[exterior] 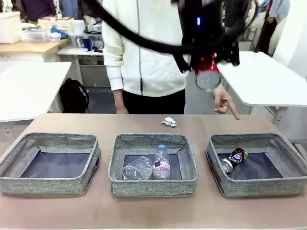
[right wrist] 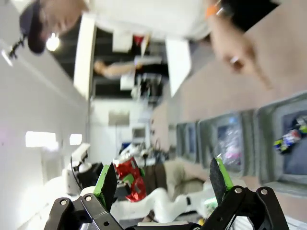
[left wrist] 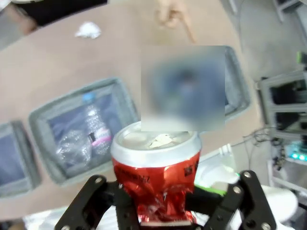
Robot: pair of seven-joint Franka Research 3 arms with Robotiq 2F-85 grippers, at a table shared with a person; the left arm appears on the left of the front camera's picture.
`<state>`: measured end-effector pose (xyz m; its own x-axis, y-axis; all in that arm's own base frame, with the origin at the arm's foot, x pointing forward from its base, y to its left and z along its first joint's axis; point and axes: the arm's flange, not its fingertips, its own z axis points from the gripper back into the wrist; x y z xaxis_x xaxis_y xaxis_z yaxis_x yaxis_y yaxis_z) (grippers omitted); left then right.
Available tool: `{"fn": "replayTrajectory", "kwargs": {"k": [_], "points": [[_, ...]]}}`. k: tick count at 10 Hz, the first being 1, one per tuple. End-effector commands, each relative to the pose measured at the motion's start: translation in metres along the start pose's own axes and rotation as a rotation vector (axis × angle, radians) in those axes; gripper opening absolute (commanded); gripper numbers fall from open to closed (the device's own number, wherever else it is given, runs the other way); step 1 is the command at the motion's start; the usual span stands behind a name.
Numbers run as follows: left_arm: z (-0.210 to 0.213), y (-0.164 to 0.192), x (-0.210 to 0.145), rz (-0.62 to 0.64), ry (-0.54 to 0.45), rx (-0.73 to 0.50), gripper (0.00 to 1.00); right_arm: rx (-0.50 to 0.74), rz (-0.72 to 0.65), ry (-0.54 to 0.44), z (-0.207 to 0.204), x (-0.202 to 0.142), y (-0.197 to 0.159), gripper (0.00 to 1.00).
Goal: Sort the waste into the appropriate baskets.
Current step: Place the picked waste into the Fabric basket indicated by the person.
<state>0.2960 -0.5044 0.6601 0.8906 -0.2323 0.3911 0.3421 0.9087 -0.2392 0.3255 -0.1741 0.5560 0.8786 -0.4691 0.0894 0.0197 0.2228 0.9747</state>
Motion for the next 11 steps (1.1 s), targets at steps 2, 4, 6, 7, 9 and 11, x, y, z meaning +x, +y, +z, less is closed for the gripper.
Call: {"fn": "replayTrajectory", "kwargs": {"k": [2,4,6,7,9,11], "points": [[-0.072,-0.030,0.003,-0.069,-0.130,0.003,0.09,-0.152,-0.011,-0.164,0.055,-0.021,-0.028,1.00],[-0.133,-0.058,0.011,-0.061,-0.096,-0.020,0.09,-0.186,-0.041,-0.240,0.090,-0.040,-0.044,1.00],[-0.215,-0.086,0.005,-0.049,-0.076,0.047,0.09,-0.172,-0.040,-0.206,0.089,-0.026,-0.039,1.00],[-0.237,-0.098,-0.004,-0.084,-0.109,0.110,0.09,-0.172,-0.040,-0.206,0.089,-0.026,-0.039,1.00],[-0.252,-0.108,-0.005,-0.093,-0.118,0.121,0.09,-0.172,-0.040,-0.206,0.089,-0.026,-0.039,1.00],[-0.249,-0.108,-0.004,-0.121,-0.081,0.092,0.67,-0.172,-0.040,-0.206,0.089,-0.026,-0.039,1.00]]}}
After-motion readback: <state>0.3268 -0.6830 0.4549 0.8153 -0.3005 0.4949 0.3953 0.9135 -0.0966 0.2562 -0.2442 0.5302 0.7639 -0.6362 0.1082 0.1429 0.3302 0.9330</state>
